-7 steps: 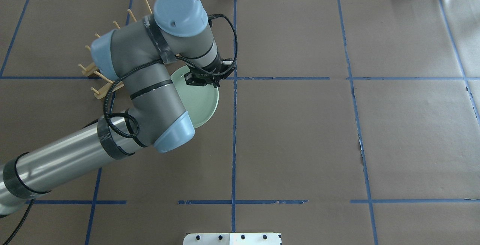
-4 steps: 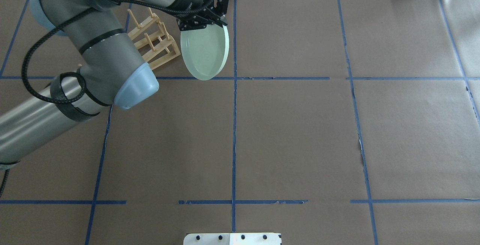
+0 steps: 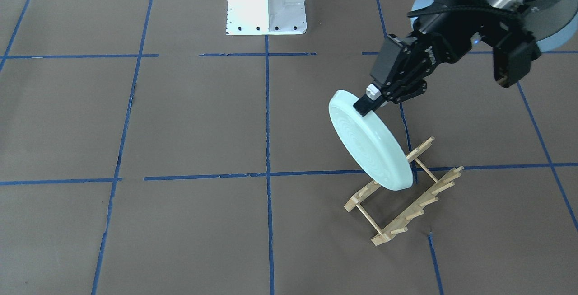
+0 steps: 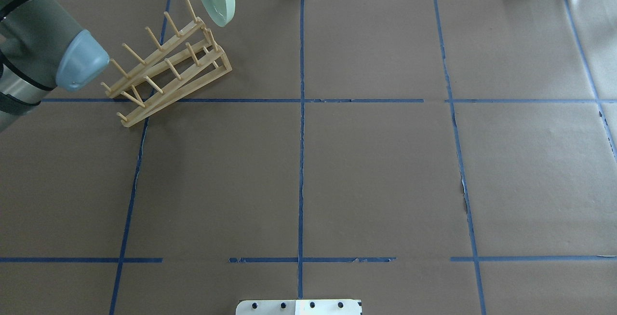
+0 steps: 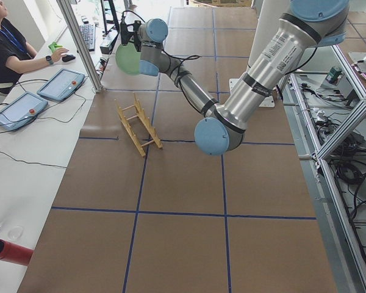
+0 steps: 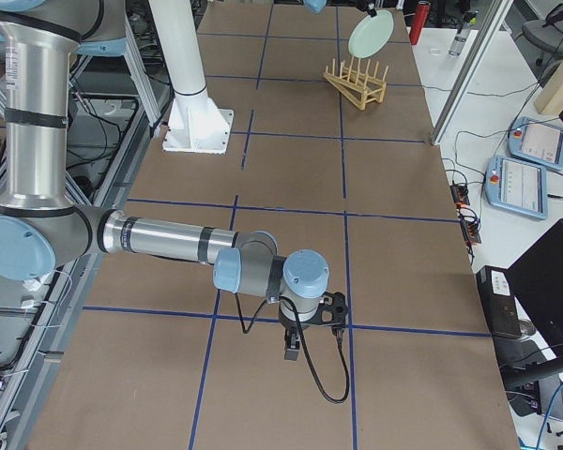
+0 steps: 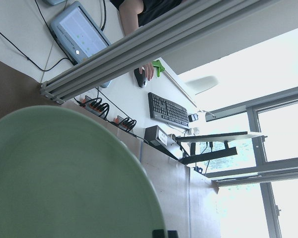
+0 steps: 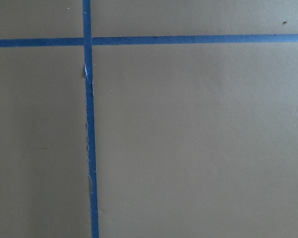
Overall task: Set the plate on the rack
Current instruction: 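Lift the plate with the left gripper and tilt it upright toward the rack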
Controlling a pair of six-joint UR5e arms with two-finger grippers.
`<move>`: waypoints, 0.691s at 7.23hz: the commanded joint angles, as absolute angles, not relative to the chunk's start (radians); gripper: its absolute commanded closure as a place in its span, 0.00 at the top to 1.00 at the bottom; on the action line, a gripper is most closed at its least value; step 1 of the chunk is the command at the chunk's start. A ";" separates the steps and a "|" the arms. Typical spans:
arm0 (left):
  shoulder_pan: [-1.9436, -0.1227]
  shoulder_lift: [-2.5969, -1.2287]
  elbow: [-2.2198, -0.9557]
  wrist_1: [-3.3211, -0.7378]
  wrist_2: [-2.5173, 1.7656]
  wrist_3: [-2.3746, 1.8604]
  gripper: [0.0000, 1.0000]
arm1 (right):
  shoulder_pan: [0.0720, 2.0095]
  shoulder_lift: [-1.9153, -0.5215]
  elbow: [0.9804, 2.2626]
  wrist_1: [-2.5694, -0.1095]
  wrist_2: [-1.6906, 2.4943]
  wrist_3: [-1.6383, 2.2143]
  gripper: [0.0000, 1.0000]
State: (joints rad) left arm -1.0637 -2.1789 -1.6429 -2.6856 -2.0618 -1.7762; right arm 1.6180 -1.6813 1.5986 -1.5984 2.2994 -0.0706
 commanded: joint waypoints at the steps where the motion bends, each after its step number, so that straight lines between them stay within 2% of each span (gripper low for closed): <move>1: -1.094 -2.126 -1.495 -2.964 -2.054 -1.786 0.00 | 1.618 -1.681 1.598 -1.598 2.299 -0.071 1.00; 5: -1.086 -2.103 -1.367 -3.048 -2.016 -1.773 0.00 | 1.617 -1.681 1.598 -1.598 2.299 -0.071 1.00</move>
